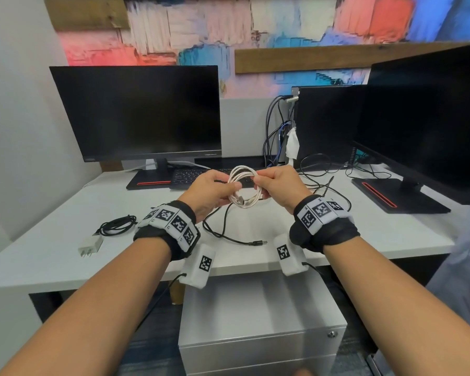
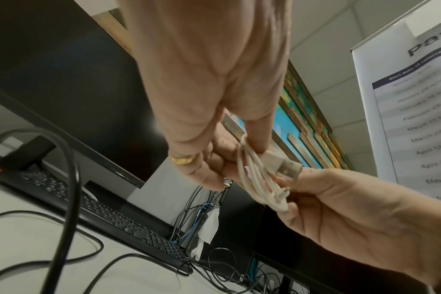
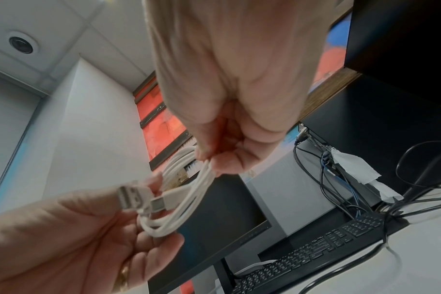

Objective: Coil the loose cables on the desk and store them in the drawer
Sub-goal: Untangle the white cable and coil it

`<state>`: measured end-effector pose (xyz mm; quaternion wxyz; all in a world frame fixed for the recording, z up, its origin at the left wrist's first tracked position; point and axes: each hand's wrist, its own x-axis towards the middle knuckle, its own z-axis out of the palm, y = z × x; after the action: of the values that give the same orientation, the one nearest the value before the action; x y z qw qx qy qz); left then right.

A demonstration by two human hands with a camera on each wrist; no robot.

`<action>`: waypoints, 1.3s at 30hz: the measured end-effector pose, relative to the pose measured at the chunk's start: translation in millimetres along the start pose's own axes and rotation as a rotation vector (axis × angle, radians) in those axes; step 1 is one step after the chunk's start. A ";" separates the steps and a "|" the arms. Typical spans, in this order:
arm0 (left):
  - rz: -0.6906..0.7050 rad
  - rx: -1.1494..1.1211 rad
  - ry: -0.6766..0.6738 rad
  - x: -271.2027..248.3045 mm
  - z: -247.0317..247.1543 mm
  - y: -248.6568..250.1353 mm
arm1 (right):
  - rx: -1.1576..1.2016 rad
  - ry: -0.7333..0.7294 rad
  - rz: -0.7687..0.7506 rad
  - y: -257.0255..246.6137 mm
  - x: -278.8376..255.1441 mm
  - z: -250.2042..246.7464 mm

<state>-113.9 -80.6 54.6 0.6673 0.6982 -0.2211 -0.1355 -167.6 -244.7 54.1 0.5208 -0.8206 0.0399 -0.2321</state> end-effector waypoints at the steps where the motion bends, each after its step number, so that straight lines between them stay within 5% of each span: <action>1: -0.010 0.021 -0.008 -0.5 -0.6 -0.1 | 0.000 0.003 -0.006 -1.0 0.1 0.8; 13: -0.249 0.158 -0.345 -12.9 -9.3 5.2 | -0.208 -0.013 -0.096 -1.5 -1.8 1.1; 22: -0.112 0.697 -0.059 -4.4 -14.3 9.5 | -0.377 -0.094 -0.083 1.4 -1.7 0.1; 28: 0.032 0.467 0.034 -11.9 -26.9 12.6 | -0.411 -0.101 -0.077 0.8 -1.1 2.4; 34: -0.012 0.819 -0.067 -11.2 -36.9 4.3 | -0.150 -0.029 -0.043 -2.1 2.3 14.1; 39: 0.103 0.796 0.118 -8.1 -39.5 -0.8 | 0.272 -0.060 0.061 -11.5 1.5 24.1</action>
<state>-101.7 -42.2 55.8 0.3623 0.8966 -0.2523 0.0348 -158.2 -219.7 56.3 0.6350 -0.7474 0.0174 -0.1947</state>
